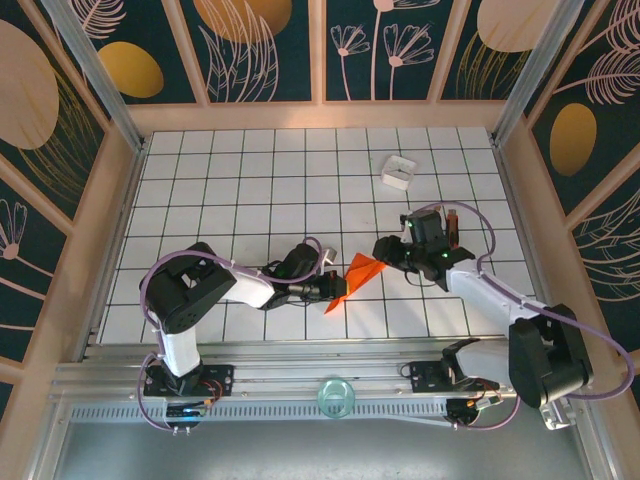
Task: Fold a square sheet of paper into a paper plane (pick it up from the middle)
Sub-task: Fold the wing for the fifth time at the center of the table.
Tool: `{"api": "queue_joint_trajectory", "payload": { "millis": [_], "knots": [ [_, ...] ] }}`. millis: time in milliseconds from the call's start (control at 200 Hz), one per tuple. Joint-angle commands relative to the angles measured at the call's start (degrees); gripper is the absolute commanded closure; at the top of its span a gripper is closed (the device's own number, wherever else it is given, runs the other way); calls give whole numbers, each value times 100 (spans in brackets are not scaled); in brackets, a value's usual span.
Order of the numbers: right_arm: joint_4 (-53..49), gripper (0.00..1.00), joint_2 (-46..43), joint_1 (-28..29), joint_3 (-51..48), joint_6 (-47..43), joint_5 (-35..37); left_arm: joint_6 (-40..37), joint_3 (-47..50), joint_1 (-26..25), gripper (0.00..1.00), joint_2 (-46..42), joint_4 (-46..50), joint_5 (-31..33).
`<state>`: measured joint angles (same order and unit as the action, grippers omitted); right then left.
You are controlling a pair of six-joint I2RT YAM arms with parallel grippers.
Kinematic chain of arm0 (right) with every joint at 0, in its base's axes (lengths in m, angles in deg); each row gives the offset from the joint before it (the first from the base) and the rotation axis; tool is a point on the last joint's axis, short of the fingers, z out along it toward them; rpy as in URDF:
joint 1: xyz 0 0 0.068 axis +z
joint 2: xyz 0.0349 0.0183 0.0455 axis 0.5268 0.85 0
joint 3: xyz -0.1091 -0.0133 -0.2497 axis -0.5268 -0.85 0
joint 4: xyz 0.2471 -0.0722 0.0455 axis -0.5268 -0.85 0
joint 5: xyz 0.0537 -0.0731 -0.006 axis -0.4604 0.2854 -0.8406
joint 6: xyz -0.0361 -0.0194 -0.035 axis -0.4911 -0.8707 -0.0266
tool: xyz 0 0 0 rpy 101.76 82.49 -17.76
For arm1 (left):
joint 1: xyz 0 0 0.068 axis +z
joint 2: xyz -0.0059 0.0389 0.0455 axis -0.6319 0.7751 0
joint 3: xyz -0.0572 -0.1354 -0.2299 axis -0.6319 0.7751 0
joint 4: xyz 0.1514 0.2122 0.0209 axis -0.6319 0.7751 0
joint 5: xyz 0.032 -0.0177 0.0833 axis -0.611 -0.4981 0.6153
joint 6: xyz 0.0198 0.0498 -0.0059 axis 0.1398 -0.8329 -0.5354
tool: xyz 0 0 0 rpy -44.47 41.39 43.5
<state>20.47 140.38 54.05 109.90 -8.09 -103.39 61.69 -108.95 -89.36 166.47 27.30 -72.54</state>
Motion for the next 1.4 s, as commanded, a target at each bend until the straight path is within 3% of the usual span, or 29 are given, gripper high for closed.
{"api": "queue_joint_trajectory", "payload": {
  "millis": [0,400,906,1396],
  "knots": [
    [23,65,18,-77,-174,-39,-101,395,-60,29,100,76,-329,-170],
    [-376,72,256,-73,-327,119,695,1181,122,26,100,-27,-538,-52],
    [432,88,1338,151,-259,115,373,1376,222,30,100,110,-892,-137],
    [581,92,1766,145,-110,-226,355,1234,84,32,100,302,-810,-420]
  ]
}}
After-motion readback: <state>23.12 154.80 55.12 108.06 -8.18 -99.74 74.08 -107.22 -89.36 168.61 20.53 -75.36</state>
